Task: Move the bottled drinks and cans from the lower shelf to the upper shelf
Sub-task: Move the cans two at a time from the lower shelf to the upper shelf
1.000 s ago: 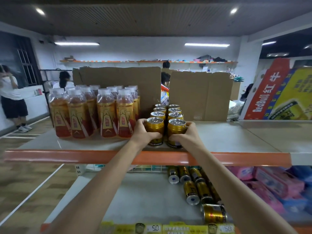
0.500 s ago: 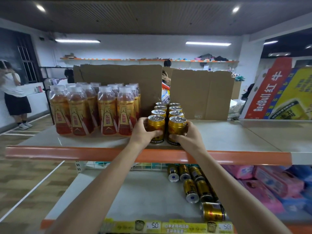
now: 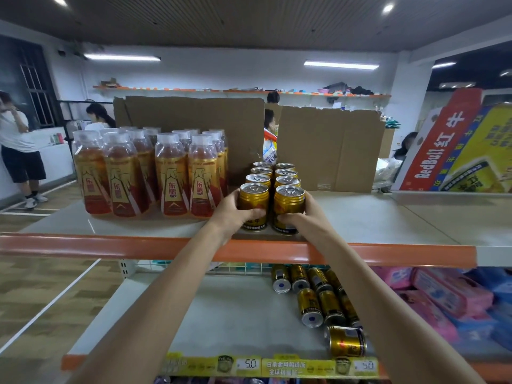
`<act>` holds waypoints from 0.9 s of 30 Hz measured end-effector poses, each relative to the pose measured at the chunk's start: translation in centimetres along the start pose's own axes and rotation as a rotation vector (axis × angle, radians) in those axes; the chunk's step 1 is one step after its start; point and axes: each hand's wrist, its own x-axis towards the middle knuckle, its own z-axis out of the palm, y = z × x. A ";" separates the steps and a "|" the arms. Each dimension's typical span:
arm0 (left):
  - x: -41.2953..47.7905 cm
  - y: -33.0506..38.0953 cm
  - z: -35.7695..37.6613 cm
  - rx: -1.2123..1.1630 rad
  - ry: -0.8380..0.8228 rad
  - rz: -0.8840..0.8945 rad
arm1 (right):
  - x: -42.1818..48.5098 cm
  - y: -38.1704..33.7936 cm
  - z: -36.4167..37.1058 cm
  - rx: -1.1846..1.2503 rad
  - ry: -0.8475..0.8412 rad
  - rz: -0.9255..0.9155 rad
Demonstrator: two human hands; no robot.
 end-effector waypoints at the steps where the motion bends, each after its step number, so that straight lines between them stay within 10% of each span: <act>1: 0.0 0.0 0.0 -0.015 -0.005 0.001 | 0.0 0.0 0.0 0.007 -0.007 0.008; 27: 0.2 -0.2 0.5 -0.007 -0.035 0.058 | -0.3 -0.3 0.4 -0.055 -0.005 0.064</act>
